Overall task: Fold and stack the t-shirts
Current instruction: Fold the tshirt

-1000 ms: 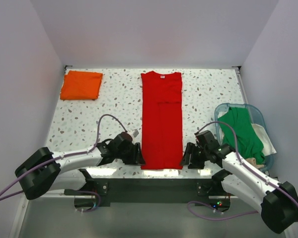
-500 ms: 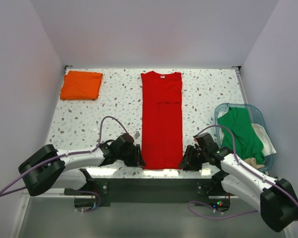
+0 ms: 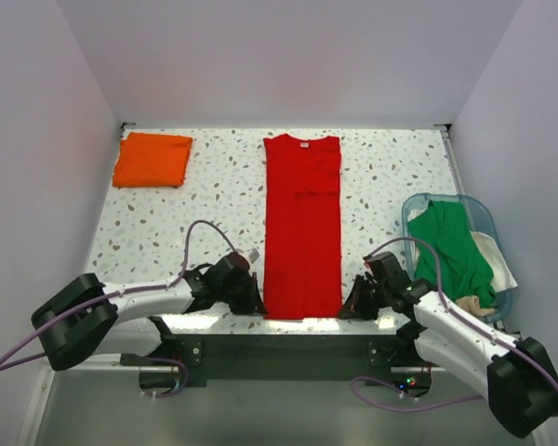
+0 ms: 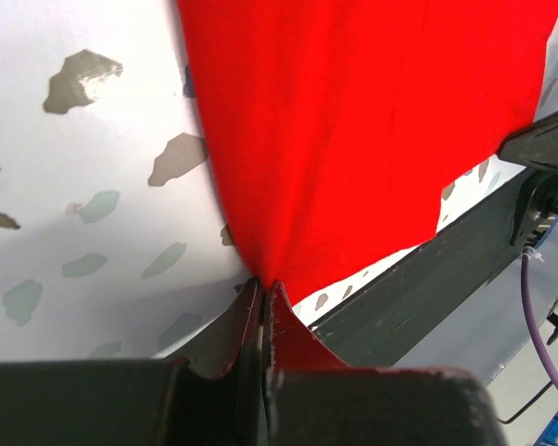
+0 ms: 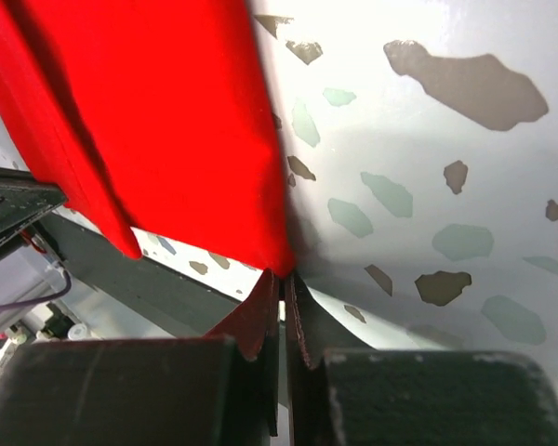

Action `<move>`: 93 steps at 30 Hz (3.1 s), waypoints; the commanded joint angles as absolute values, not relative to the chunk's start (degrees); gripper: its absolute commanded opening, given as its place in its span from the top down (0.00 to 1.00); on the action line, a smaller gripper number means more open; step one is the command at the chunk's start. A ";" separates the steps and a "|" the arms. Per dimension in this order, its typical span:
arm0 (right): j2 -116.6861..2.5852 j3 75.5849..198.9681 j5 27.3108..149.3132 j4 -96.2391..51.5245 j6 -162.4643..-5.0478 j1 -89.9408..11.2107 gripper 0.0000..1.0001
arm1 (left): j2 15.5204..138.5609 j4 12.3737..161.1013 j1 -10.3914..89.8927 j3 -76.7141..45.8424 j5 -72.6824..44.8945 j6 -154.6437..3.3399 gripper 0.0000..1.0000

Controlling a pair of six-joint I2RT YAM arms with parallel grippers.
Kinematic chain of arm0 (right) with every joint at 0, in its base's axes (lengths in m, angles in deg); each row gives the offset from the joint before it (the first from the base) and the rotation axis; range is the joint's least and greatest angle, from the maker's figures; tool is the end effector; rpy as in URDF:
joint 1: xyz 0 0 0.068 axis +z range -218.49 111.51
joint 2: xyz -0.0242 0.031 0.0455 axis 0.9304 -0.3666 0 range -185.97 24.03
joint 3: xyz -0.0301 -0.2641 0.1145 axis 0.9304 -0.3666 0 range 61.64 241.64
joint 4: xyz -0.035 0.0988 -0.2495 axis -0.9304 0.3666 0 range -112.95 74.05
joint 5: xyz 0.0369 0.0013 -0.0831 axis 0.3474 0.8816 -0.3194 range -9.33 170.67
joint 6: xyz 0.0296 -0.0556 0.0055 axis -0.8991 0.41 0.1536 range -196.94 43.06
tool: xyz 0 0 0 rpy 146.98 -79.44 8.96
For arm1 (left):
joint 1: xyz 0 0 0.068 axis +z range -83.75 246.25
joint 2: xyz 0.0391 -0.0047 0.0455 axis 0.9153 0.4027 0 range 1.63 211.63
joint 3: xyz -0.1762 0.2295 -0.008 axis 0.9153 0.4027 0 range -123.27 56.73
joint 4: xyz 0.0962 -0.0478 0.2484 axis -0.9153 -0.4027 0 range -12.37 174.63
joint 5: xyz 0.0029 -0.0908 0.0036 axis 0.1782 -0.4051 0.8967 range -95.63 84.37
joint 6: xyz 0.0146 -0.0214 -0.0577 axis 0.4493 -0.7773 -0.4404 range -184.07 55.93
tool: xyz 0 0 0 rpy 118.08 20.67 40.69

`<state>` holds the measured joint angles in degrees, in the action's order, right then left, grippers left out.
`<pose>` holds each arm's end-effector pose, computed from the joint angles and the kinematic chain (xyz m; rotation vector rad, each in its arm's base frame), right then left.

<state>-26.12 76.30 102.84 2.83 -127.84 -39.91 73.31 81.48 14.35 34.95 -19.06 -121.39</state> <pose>0.1136 0.0827 0.1259 0.4133 2.8374 0.9000 0.1235 -0.1759 0.1274 -0.0223 2.7997 -0.9528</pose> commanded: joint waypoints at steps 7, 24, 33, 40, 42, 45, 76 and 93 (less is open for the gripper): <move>-16.76 77.72 104.04 12.37 -123.97 -40.02 1.00 | 67.38 71.81 10.71 36.08 -15.65 -122.08 1.00; -25.96 97.47 90.47 10.54 -116.15 -40.10 1.00 | 73.78 67.14 19.65 15.18 -7.39 -114.00 1.00; -49.60 110.14 84.54 -1.50 -116.58 -46.60 1.00 | 89.78 69.26 28.54 -1.60 -7.57 -114.52 1.00; -61.12 117.53 85.42 -5.73 -115.79 -51.08 1.00 | 99.97 68.11 32.31 -9.44 -5.81 -115.31 1.00; -63.58 119.29 85.94 -6.34 -115.70 -51.87 1.00 | 101.65 68.63 33.37 -10.93 -5.81 -115.23 1.00; -65.96 121.31 87.43 -7.75 -115.79 -52.93 1.00 | 103.85 68.81 34.87 -12.87 -5.81 -114.61 1.00; -71.60 125.63 87.44 -9.33 -109.29 -52.85 0.57 | 102.19 76.37 40.59 -13.94 -8.79 -105.64 0.49; -66.50 114.48 88.31 -10.38 -110.95 -45.73 0.60 | 103.94 85.93 33.29 -0.85 -15.47 -112.41 0.92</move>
